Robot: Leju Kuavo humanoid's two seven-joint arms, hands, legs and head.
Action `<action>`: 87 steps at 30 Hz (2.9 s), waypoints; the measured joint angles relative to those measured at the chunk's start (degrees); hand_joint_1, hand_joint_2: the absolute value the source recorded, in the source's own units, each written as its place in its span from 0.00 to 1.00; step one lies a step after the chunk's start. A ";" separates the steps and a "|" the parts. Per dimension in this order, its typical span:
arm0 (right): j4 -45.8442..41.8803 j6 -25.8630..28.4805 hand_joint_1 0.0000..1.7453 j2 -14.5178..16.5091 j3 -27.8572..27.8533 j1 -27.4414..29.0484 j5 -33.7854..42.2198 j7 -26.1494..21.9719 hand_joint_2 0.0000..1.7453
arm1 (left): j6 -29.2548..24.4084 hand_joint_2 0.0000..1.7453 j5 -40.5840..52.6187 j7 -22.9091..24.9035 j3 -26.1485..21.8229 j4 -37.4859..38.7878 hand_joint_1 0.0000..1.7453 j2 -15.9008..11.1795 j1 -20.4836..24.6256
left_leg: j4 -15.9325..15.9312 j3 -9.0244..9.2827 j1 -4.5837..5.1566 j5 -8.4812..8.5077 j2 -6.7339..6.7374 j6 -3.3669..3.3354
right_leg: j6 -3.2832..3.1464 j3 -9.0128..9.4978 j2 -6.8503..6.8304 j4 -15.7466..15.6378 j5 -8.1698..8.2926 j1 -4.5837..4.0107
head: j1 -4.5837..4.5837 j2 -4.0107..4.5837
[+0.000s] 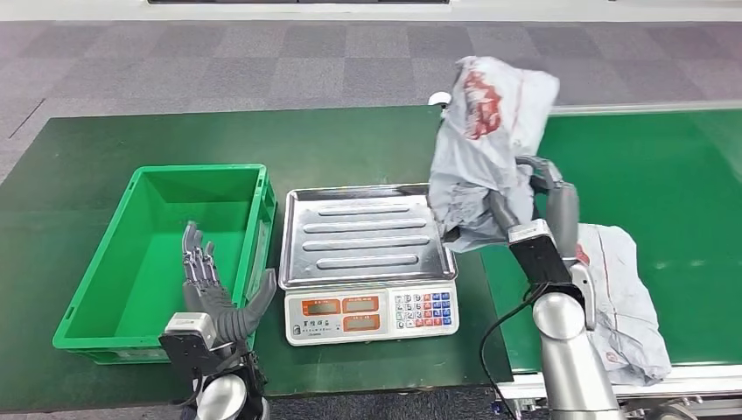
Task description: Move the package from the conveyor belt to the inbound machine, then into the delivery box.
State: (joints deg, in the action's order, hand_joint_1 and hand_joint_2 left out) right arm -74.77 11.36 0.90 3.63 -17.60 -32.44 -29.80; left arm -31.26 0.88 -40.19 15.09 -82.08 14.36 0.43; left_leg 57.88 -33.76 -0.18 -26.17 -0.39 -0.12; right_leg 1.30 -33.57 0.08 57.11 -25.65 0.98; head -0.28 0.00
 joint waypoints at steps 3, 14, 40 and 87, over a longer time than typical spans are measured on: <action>4.24 -7.48 1.00 0.52 1.84 -2.44 4.93 -0.90 1.00 | -0.97 1.00 0.11 -0.01 0.08 -0.48 0.00 0.04 0.53 | 0.00 0.00 0.00 0.01 -0.04 0.01 | 0.00 0.00 -0.03 0.01 0.00 0.00 | 0.00 0.00; 24.18 -20.57 1.00 2.99 7.97 -9.66 10.24 5.52 1.00 | -1.14 1.00 -1.72 -0.01 0.14 -0.15 0.00 0.43 2.35 | 0.00 -0.01 -0.01 0.03 -0.06 0.04 | -0.01 -0.01 -0.05 0.04 -0.01 -0.01 | -0.01 0.00; 19.56 -5.19 0.00 -1.97 20.67 -5.08 2.25 4.46 1.00 | 2.38 1.00 -1.39 -0.01 0.16 4.50 0.00 0.24 3.23 | 0.01 -0.02 -0.01 -0.01 0.01 0.05 | -0.01 -0.11 0.03 0.02 -0.01 -0.01 | 0.00 0.00; -5.53 3.59 0.00 -0.37 8.56 6.53 15.18 -0.74 1.00 | 3.72 1.00 2.68 0.24 -1.48 28.85 0.00 -1.31 22.99 | 0.00 -0.04 -0.01 0.02 0.01 0.07 | -0.06 -0.12 0.05 0.04 0.03 -0.01 | 0.00 0.00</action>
State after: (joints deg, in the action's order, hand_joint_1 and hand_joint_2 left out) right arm -80.30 14.94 0.52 12.20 -11.07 -17.26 -30.53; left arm -27.54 3.56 -39.95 13.62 -53.23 13.05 23.41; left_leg 57.89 -33.80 -0.19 -26.15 -0.38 -0.05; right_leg 1.24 -33.69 0.13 57.15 -25.63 0.98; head -0.28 0.00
